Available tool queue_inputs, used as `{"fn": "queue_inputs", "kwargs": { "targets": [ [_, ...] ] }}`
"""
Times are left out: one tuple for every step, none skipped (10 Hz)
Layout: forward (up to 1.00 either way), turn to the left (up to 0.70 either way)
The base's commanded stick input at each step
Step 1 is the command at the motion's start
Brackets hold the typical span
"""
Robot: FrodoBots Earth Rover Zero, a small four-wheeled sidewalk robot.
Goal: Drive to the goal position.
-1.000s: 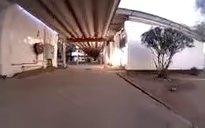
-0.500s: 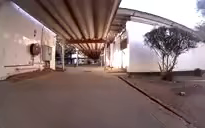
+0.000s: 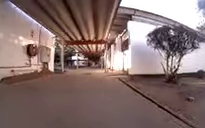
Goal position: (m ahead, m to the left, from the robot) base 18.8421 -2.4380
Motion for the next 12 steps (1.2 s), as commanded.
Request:
{"fn": "queue_inputs", "kwargs": {
  "targets": [
    [0.7, 0.24],
    [0.7, 0.08],
    [0.7, 0.0],
    [0.7, 0.0],
    [0.7, 0.0],
    [0.7, 0.0],
    [0.7, 0.0],
    [0.7, 0.0],
    [0.7, 0.0],
    [0.7, 0.0],
    [0.7, 0.0],
    [0.7, 0.0]
  ]
}}
